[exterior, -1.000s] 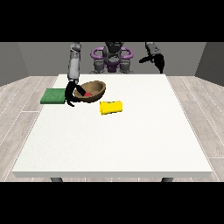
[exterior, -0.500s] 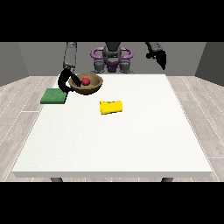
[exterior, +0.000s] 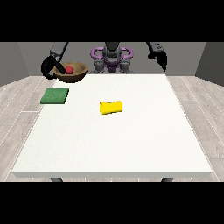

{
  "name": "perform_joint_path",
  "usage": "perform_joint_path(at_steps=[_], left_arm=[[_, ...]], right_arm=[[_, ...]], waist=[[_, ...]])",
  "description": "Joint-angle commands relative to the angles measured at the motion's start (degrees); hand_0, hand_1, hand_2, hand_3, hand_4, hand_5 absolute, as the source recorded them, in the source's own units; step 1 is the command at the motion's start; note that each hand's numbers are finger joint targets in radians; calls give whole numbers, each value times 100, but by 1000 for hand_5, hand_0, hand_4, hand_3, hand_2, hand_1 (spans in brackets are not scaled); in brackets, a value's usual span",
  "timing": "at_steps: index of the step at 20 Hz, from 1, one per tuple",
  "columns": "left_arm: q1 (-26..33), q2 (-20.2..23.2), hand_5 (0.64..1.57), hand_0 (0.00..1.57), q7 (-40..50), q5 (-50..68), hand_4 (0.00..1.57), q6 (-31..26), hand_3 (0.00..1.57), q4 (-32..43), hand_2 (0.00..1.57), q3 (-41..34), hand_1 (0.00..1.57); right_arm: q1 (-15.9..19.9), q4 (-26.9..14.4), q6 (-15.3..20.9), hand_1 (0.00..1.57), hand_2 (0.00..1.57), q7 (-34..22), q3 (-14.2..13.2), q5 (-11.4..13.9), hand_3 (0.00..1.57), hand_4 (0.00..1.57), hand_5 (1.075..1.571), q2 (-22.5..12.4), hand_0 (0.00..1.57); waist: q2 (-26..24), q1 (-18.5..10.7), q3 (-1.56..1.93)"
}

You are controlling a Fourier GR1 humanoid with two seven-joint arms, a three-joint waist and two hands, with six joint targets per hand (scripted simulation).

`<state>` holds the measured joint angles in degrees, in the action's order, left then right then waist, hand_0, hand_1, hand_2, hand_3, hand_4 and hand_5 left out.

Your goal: Pick the cup and pour the ball into the bowl, then pick the bowl and place it on the pad

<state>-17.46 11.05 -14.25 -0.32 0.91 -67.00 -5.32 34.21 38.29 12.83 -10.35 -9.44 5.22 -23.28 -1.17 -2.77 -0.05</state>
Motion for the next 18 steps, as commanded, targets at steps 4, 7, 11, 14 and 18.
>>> perform_joint_path(at_steps=[4, 7, 11, 14, 18], left_arm=[[183, 506, 1463, 0, -373, 371, 1155, -567, 0, 127, 0, -499, 0], [-119, 774, 1510, 0, -226, 683, 1289, -770, 0, -75, 0, -807, 0], [-134, 1823, 1567, 0, -543, 1419, 1310, -1619, 0, 396, 0, -1780, 0], [-243, 2371, 1571, 0, -848, 1613, 1280, -2028, 0, 708, 0, -2165, 0], [-250, 2689, 1566, 0, -808, 1820, 1226, -2326, 0, 1343, 0, -2463, 0]], right_arm=[[-213, 267, -407, 1571, 1571, 12, -176, -121, 466, 834, 1570, -376, 1571], [-418, 114, -478, 1571, 1571, 728, -497, -234, 0, 888, 1571, -727, 1571], [-539, 125, -659, 1571, 1571, 957, -705, -409, 0, 865, 1571, -937, 1571], [-372, 163, -387, 1571, 1571, 1185, -856, -449, 0, 820, 1570, -930, 1571], [-556, 219, -526, 1571, 1571, 1239, -783, -445, 0, 793, 1567, -820, 1571]], waist=[[160, 33, 3], [530, -67, 6], [825, -134, 2], [1296, -318, 1], [1098, -52, 2]])
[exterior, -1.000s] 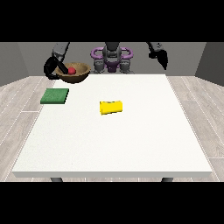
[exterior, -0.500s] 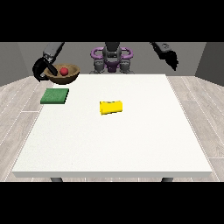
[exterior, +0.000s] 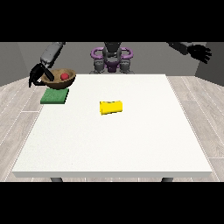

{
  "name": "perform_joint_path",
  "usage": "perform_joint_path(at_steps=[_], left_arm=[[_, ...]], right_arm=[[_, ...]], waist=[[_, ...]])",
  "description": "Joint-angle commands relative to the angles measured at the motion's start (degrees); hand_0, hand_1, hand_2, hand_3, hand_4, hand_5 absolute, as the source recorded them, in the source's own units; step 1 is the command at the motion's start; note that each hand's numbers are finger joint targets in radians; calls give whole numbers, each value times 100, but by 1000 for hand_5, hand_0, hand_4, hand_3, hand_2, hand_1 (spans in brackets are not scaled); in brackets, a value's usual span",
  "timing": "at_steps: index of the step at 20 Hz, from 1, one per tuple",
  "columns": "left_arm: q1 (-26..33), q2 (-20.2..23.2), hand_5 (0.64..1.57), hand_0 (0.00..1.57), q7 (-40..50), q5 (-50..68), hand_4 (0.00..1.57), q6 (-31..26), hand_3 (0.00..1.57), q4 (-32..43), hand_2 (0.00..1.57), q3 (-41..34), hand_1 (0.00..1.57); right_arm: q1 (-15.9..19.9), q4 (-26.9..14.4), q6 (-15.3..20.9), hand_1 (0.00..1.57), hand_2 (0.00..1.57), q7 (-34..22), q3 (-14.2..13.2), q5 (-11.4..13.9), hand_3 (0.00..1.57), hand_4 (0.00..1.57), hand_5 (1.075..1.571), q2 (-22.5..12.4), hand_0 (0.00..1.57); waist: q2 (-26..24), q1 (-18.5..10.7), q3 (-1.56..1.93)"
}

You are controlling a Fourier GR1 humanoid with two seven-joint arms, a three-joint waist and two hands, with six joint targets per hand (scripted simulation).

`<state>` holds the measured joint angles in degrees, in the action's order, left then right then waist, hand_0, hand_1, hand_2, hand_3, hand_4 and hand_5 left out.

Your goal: Pick the cup and pour the ball into the bowl, then pick the bowl and place it on the pad

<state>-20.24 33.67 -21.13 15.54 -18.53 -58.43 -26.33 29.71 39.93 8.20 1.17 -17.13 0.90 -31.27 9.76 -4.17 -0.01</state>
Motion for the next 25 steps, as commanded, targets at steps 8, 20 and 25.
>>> perform_joint_path(at_steps=[8, 20, 25], left_arm=[[-56, 546, 1558, 0, -224, 259, 1188, -487, 0, 262, 0, -325, 0], [-285, -449, 1559, 0, 784, 67, 902, 68, 0, -716, 0, 644, 0], [66, -765, 1559, 0, 1195, -303, 902, 521, 0, -361, 0, 918, 0]], right_arm=[[110, -628, 465, 1218, 1411, 52, -467, -27, 1299, 0, 1553, -492, 1218], [609, -1121, -214, 0, 0, -519, -216, 25, 0, 0, 1359, -631, 0], [945, -552, -763, 0, 0, -841, -8, -155, 0, 476, 1434, -251, 0]], waist=[[372, -178, 4], [-594, -144, 21], [-1760, 182, -1]])
